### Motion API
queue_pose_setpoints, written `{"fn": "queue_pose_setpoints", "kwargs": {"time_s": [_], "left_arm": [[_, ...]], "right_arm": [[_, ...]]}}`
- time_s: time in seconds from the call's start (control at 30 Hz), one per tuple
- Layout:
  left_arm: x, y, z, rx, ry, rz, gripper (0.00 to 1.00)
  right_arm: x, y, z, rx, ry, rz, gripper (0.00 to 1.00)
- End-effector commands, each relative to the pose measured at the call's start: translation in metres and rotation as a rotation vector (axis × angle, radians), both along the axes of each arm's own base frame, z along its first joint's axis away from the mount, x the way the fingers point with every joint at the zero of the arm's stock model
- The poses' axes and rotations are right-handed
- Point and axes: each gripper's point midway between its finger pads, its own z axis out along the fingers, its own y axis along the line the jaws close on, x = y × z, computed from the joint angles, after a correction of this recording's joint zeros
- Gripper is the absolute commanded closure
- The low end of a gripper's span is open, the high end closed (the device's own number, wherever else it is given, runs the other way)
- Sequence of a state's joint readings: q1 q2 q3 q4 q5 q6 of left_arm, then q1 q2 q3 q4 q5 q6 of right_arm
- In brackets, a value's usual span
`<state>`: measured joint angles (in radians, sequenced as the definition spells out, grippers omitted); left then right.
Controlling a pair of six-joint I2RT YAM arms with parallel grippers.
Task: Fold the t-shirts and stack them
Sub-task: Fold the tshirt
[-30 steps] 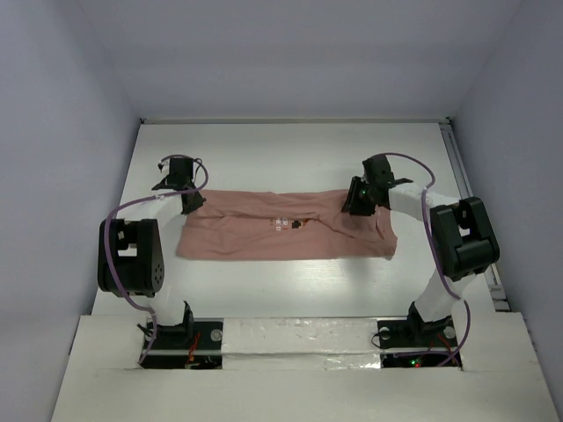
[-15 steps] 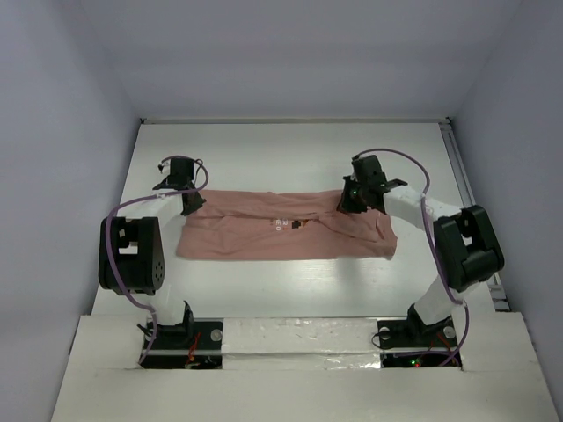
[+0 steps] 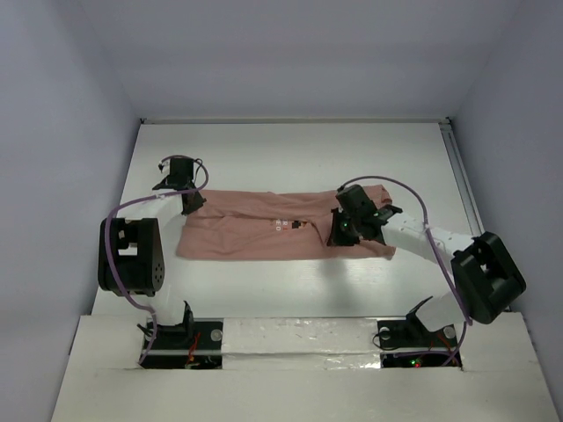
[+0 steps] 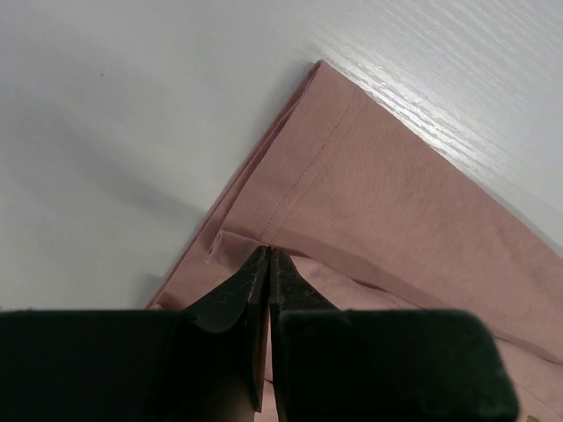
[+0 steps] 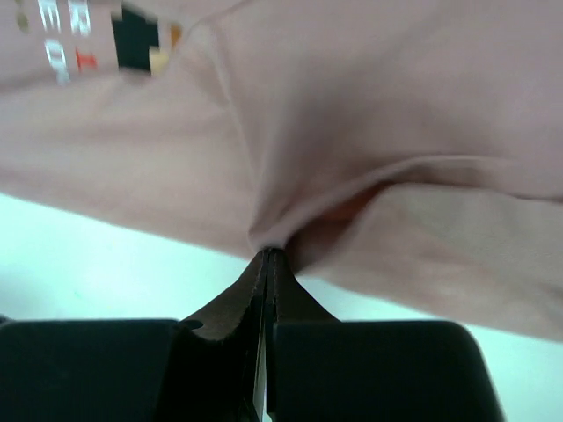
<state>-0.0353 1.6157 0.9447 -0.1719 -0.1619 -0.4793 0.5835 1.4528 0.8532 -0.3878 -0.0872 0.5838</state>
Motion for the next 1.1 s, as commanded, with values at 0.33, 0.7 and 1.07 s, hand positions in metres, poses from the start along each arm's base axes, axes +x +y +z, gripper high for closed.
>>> {"fn": "queue_pose_setpoints", "kwargs": {"time_s": [0.33, 0.7, 1.07], "left_arm": [[0.02, -0.004, 0.054, -0.025, -0.138, -0.015, 1.0], [0.011, -0.077, 0.075, -0.091, -0.201, -0.192, 0.92], [-0.018, -0.129, 0.054, -0.165, -0.167, -0.319, 0.91]], "right_arm": [[-0.027, 0.013, 0.042, -0.035, -0.017, 0.041, 0.53], [0.071, -0.057, 0.038, -0.154, -0.122, -0.099, 0.64], [0.046, -0.05, 0.0, -0.155, 0.05, 0.057, 0.94]]}}
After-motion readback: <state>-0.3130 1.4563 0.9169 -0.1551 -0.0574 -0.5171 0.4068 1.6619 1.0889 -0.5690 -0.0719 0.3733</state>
